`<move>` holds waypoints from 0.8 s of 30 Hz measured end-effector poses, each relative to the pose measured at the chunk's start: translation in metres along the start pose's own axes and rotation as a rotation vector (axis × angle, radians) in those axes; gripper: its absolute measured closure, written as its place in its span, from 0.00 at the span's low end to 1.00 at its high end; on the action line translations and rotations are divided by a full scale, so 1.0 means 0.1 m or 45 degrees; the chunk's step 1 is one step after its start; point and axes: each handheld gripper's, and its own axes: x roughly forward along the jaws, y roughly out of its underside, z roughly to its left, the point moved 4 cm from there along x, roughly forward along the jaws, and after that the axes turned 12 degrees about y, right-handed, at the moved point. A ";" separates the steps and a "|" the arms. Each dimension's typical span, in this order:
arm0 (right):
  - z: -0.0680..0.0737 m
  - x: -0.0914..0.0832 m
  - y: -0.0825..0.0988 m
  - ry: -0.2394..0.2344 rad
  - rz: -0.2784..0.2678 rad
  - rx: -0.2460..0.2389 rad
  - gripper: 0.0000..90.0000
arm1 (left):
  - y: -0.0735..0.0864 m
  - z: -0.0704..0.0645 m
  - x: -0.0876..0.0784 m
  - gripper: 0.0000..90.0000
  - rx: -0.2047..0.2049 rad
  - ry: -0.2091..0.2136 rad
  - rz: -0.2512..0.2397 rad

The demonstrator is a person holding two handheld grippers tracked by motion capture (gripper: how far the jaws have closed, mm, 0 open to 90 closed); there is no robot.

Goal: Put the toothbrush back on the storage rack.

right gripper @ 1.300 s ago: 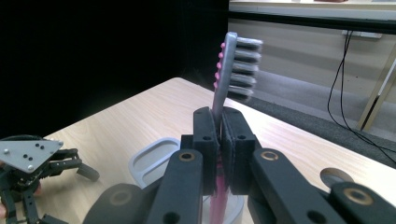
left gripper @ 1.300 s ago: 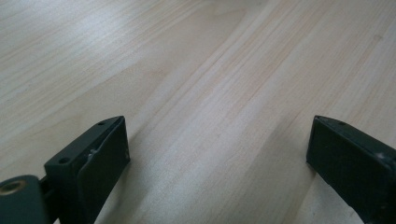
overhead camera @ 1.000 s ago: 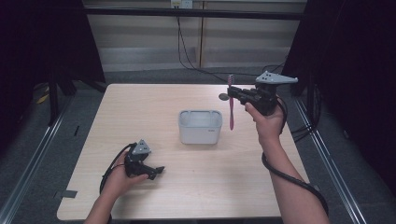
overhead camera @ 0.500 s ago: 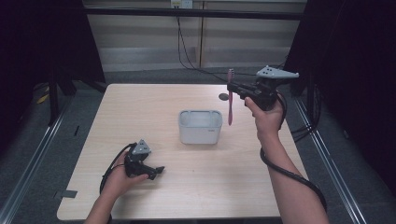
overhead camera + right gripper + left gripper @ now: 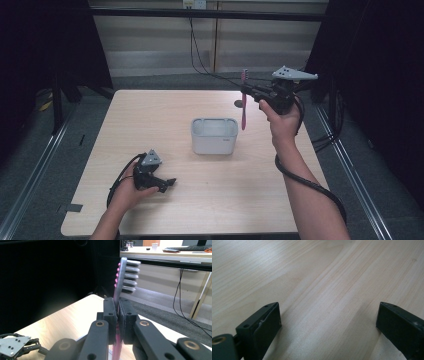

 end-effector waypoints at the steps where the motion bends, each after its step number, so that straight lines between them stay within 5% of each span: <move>1: 0.00 0.01 0.00 0.001 0.003 0.001 0.95 | 0.00 0.00 0.00 0.06 0.001 0.001 -0.003; 24: 0.08 0.16 0.00 -0.008 -0.020 0.001 0.95 | 0.00 0.00 0.00 0.06 0.001 0.000 0.000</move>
